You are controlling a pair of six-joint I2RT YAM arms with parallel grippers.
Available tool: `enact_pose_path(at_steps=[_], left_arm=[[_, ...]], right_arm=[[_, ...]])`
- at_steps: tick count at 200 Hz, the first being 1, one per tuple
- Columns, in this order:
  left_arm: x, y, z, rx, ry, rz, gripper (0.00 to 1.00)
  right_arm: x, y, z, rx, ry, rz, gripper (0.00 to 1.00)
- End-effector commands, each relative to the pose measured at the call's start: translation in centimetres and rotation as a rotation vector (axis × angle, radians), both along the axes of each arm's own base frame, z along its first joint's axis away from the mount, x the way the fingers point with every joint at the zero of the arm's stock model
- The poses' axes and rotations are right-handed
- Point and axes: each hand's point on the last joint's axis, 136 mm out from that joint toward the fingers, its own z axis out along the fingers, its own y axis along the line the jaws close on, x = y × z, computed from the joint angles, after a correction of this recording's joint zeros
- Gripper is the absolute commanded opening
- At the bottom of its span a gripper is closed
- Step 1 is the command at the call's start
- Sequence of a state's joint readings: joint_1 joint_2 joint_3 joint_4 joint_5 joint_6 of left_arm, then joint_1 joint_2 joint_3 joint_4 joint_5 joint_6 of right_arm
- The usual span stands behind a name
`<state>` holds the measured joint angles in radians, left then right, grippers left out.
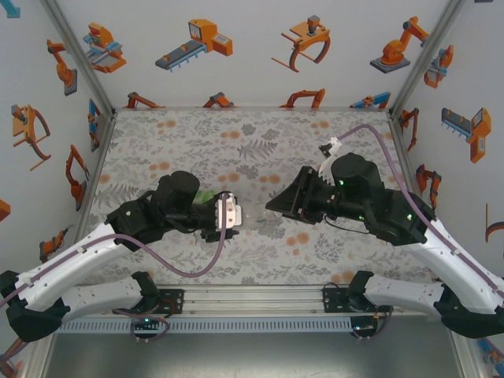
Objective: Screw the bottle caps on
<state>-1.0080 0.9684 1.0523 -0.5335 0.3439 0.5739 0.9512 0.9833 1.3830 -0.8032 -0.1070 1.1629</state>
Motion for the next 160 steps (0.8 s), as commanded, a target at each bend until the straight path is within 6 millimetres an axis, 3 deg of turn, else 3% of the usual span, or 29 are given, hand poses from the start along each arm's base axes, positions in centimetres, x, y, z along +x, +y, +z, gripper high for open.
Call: enact_pose_path(at_steps=[1,31,50,77,118,160], left_arm=[[-0.6,-0.5,1.6,-0.048,-0.029,-0.048,0.13],[-0.2,-0.5,1.8,-0.057,-0.042,-0.023,0.59],[0.0,-0.4,2.0,-0.07,-0.054,-0.01,0.73],[0.2,-0.2,2.3,-0.082,-0.062,0.006,0.79],[0.9,0.3,2.4,-0.096,-0.051,0.074,0.8],[3.2,1.2,2.4,-0.112,-0.002,0.26,0.79]], right_arm=[[0.4,0.1,0.6,-0.001,-0.026,-0.004,0.35],[0.6,0.0,0.3,-0.019,-0.034,-0.01,0.27],[0.9,-0.2,-0.2,-0.059,-0.05,-0.012,0.25],[2.1,-1.5,-1.5,-0.193,-0.072,-0.033,0.23],[4.9,-4.9,-3.1,-0.464,-0.087,-0.04,0.22],[10.1,-7.8,-4.2,-0.675,-0.092,-0.037,0.21]])
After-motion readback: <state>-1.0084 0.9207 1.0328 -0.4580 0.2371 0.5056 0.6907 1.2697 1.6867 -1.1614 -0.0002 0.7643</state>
